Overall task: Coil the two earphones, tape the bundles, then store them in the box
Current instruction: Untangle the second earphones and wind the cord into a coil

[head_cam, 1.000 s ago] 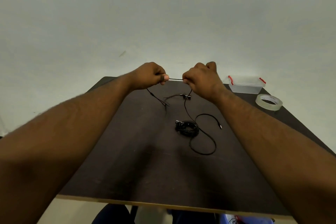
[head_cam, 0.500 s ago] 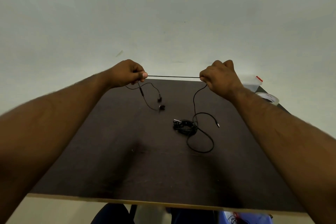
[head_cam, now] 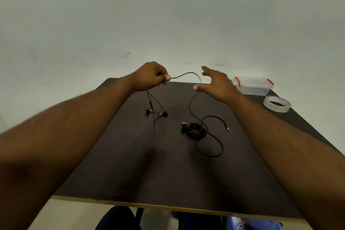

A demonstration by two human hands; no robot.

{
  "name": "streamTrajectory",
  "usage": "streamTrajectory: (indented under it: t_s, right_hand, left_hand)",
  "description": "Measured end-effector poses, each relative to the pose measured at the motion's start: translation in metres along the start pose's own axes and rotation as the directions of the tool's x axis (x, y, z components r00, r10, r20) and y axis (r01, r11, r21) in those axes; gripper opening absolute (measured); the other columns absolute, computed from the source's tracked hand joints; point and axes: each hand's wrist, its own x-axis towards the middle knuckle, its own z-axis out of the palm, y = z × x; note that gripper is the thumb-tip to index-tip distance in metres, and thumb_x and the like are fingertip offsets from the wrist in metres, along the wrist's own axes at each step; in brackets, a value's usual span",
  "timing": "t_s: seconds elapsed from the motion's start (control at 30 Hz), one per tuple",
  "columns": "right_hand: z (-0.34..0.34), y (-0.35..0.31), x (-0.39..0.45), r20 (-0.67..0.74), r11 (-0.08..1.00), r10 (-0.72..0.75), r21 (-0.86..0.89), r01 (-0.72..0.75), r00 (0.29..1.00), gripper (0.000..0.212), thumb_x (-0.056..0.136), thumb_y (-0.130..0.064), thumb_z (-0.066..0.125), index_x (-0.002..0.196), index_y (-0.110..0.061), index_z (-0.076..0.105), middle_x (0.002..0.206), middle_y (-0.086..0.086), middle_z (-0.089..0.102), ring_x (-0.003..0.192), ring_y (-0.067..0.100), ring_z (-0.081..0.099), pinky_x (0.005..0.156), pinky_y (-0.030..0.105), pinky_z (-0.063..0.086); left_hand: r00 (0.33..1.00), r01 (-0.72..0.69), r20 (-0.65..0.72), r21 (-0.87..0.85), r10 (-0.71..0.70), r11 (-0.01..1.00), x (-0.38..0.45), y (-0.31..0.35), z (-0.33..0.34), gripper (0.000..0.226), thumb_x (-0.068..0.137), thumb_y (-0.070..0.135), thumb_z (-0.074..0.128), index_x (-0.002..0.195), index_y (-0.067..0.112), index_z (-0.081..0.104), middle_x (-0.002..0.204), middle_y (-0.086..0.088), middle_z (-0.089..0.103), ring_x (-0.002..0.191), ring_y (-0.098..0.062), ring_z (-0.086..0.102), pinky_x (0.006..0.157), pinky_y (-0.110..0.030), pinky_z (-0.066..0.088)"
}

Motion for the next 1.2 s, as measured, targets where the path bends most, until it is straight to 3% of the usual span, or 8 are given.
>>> streamTrajectory:
  t_s: [0.1,0.2,0.3,0.43,0.53,0.83,1.0,1.2]
  right_hand:
    - [0.019,-0.033,-0.006,0.141,0.892,-0.059,0.453,-0.011,0.988,0.082,0.082,-0.014,0.075,0.149,-0.027,0.029,0.148,-0.004,0.041,0.078,0.016,0.066,0.065,0.025,0.054]
    - [0.029,-0.047,-0.007,0.154,0.757,-0.043,0.649,-0.068,0.987,0.061,0.085,0.006,0.066,0.140,-0.011,0.046,0.122,0.009,0.060,0.074,0.027,0.071,0.067,0.036,0.060]
    - [0.026,-0.043,-0.005,0.003,0.760,-0.055,0.648,0.040,0.998,0.021,0.083,0.003,0.069,0.105,0.002,0.069,0.088,0.021,0.070,0.077,0.027,0.070,0.074,0.038,0.060]
    - [0.021,-0.039,-0.006,-0.098,0.798,-0.106,0.585,0.143,0.990,0.011,0.083,-0.003,0.071,0.094,-0.001,0.074,0.074,0.008,0.071,0.063,0.021,0.066,0.064,0.034,0.060]
    - [0.018,-0.036,-0.006,-0.140,0.810,-0.107,0.562,0.168,0.984,0.011,0.083,-0.008,0.072,0.092,-0.005,0.076,0.074,0.002,0.071,0.060,0.016,0.062,0.058,0.028,0.056]
    - [0.002,-0.003,-0.002,-0.152,0.845,-0.142,0.495,0.199,0.978,0.009,0.080,-0.014,0.076,0.088,-0.013,0.077,0.081,-0.012,0.073,0.078,-0.003,0.066,0.069,0.009,0.046]
    - [-0.006,0.006,0.002,-0.179,0.846,-0.102,0.502,0.180,0.979,0.009,0.079,-0.014,0.077,0.087,-0.019,0.077,0.079,-0.016,0.072,0.079,-0.002,0.068,0.070,0.009,0.048]
    - [-0.014,0.016,0.002,-0.170,0.847,-0.084,0.506,0.161,0.982,0.010,0.079,-0.012,0.076,0.088,-0.017,0.076,0.081,-0.011,0.072,0.077,-0.002,0.068,0.070,0.009,0.049]
  left_hand:
    - [1.000,-0.026,0.001,0.011,0.026,1.000,0.008,0.014,0.007,0.025,0.094,0.032,0.060,0.073,0.021,0.067,0.063,0.010,0.059,0.057,-0.002,0.051,0.058,-0.022,0.038]
    - [0.999,-0.035,0.006,0.003,0.035,0.999,0.013,0.022,0.010,0.024,0.094,0.031,0.060,0.075,0.019,0.068,0.061,0.006,0.060,0.054,-0.002,0.051,0.057,-0.022,0.038]
    - [1.000,-0.029,0.009,-0.006,0.029,1.000,0.012,0.023,0.010,0.027,0.093,0.036,0.060,0.071,0.023,0.066,0.059,0.007,0.059,0.048,0.004,0.050,0.055,-0.019,0.037]
    - [1.000,-0.018,0.015,-0.145,0.020,0.989,0.009,0.024,0.012,0.031,0.094,0.038,0.059,0.074,0.016,0.069,0.057,0.005,0.060,0.044,-0.001,0.046,0.048,-0.014,0.038]
    - [1.000,-0.009,0.002,-0.313,0.010,0.950,0.007,0.023,0.010,0.029,0.093,0.034,0.062,0.081,0.009,0.073,0.053,0.003,0.059,0.042,-0.008,0.042,0.042,-0.018,0.035]
    - [1.000,0.016,0.012,-0.300,-0.013,0.954,-0.002,-0.001,-0.010,0.018,0.088,0.031,0.069,0.082,0.015,0.075,0.051,0.009,0.058,0.047,-0.002,0.049,0.048,-0.018,0.044]
    - [1.000,0.010,-0.014,-0.266,-0.014,0.964,-0.006,-0.011,-0.015,0.013,0.085,0.032,0.071,0.083,0.021,0.076,0.068,0.004,0.071,0.060,-0.002,0.062,0.059,-0.011,0.047]
    - [0.999,0.043,-0.002,-0.225,-0.044,0.973,-0.011,-0.026,-0.018,0.012,0.083,0.038,0.071,0.077,0.028,0.075,0.068,0.006,0.071,0.072,0.001,0.064,0.080,-0.023,0.045]
